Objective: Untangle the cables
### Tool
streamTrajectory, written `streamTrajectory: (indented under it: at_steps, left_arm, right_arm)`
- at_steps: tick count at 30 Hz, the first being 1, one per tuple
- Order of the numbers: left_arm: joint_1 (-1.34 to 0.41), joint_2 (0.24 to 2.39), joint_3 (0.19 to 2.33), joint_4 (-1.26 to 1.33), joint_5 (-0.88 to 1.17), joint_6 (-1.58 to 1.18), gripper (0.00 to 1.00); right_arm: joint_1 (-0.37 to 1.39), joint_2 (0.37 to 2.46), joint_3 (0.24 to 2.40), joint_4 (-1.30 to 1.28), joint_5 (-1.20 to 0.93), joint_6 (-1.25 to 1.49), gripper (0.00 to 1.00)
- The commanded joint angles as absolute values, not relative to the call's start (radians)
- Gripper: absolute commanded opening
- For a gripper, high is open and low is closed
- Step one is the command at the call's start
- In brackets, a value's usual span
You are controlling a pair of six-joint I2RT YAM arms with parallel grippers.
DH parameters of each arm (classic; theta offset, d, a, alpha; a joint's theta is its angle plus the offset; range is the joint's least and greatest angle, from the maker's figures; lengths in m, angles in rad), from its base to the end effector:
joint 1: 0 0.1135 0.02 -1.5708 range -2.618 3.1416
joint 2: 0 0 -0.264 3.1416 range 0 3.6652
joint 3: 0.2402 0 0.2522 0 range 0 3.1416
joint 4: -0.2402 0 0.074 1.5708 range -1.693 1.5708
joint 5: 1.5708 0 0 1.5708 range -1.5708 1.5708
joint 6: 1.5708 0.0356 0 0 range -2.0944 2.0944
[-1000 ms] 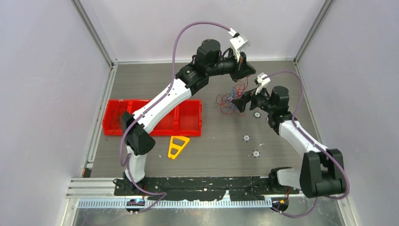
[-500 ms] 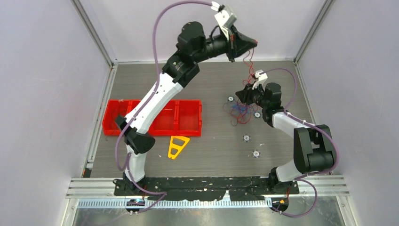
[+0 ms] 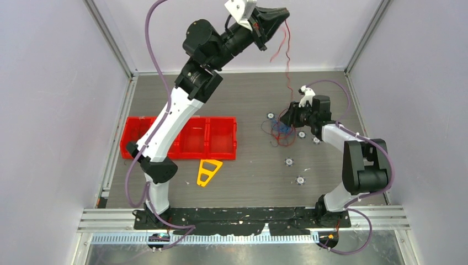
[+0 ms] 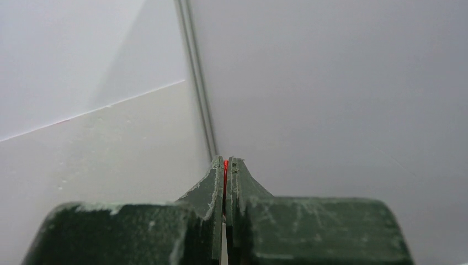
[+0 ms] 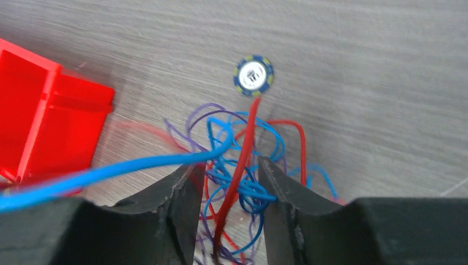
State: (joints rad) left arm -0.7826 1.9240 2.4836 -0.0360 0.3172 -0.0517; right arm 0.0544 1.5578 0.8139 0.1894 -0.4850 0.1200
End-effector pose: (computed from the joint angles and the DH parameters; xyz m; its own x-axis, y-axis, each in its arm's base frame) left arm 0.2619 -0.2761 0.5960 0.3096 -0.3771 -0.8729 0.8787 0.4644 0.1110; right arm 0.3257 0.0344 0.2002 -0.5751 0.0748 -0.8147 -0.3777 0.8590 0.3455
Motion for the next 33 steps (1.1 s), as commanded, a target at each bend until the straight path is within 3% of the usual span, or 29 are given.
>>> streamTrajectory:
  at_steps: [1,11,14,17,26,33]
  left_arm:
    - [-0.768,1.845,2.529,0.097,0.187,0.009,0.0]
    - [-0.742,1.78,2.512,0.152,0.069,0.126,0.0]
    - [-0.721,1.77,2.53,0.167,0.014,0.151,0.0]
    - [-0.715,1.762,2.548,0.157,0.009,0.185,0.0]
    - [-0.707,1.675,2.304,0.104,0.135,0.068,0.0]
    - [-0.706,1.703,2.336,0.069,0.16,0.044,0.0]
  right_arm:
    - [0.018,1.622,0.896,-0.008,-0.487,0.143,0.49]
    - [-0.065,1.697,0.976,-0.177,-0.469,0.133,0.52]
    - [-0.076,1.713,1.002,-0.223,-0.455,0.124,0.65]
    - [-0.088,1.717,1.015,-0.273,-0.468,0.098,0.7]
    - [-0.09,1.466,0.995,-0.201,-0.794,-0.099,0.8]
    - [0.032,1.355,1.0,-0.082,-0.783,-0.161,0.91]
